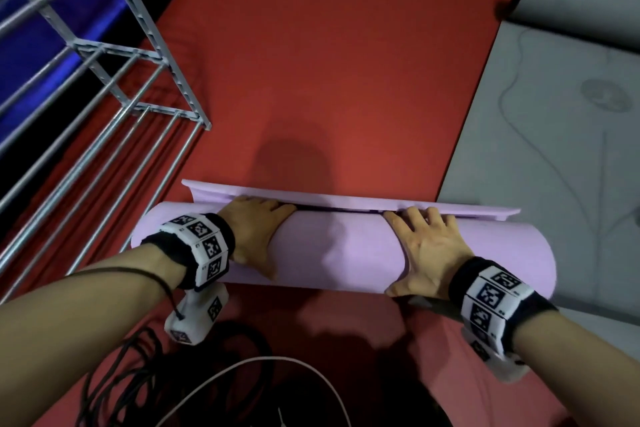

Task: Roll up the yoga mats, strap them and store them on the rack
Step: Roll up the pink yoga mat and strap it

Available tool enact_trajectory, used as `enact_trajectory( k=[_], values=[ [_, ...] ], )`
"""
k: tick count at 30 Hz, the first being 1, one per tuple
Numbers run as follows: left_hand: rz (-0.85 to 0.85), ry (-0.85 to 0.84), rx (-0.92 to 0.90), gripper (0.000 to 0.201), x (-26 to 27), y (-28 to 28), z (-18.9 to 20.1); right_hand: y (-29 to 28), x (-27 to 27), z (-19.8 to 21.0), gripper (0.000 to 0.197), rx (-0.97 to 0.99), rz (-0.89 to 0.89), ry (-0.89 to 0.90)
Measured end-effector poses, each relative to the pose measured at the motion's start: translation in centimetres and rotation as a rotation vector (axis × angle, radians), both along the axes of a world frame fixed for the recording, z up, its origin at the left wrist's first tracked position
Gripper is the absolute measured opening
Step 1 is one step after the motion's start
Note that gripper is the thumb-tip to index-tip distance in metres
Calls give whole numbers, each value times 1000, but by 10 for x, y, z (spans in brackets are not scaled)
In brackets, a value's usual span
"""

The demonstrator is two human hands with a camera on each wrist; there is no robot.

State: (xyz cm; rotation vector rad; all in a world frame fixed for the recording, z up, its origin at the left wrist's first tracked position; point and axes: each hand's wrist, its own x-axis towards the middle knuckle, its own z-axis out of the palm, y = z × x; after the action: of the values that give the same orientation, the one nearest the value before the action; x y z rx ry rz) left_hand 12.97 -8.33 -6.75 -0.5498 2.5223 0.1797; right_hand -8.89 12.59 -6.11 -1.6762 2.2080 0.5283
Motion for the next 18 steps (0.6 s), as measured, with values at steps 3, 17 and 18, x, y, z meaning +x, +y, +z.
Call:
enact_trajectory(
  k=[3, 17, 18],
  values=[
    [0, 59, 61, 123, 0, -6, 1, -6, -8, 0, 126, 0, -7, -92],
    [34, 111, 24, 94, -6, -30, 5, -41, -19, 17, 107, 42, -63, -214],
    [63, 134, 70, 90, -7, -34, 5, -46, -19, 18, 107, 59, -81, -218]
  ],
)
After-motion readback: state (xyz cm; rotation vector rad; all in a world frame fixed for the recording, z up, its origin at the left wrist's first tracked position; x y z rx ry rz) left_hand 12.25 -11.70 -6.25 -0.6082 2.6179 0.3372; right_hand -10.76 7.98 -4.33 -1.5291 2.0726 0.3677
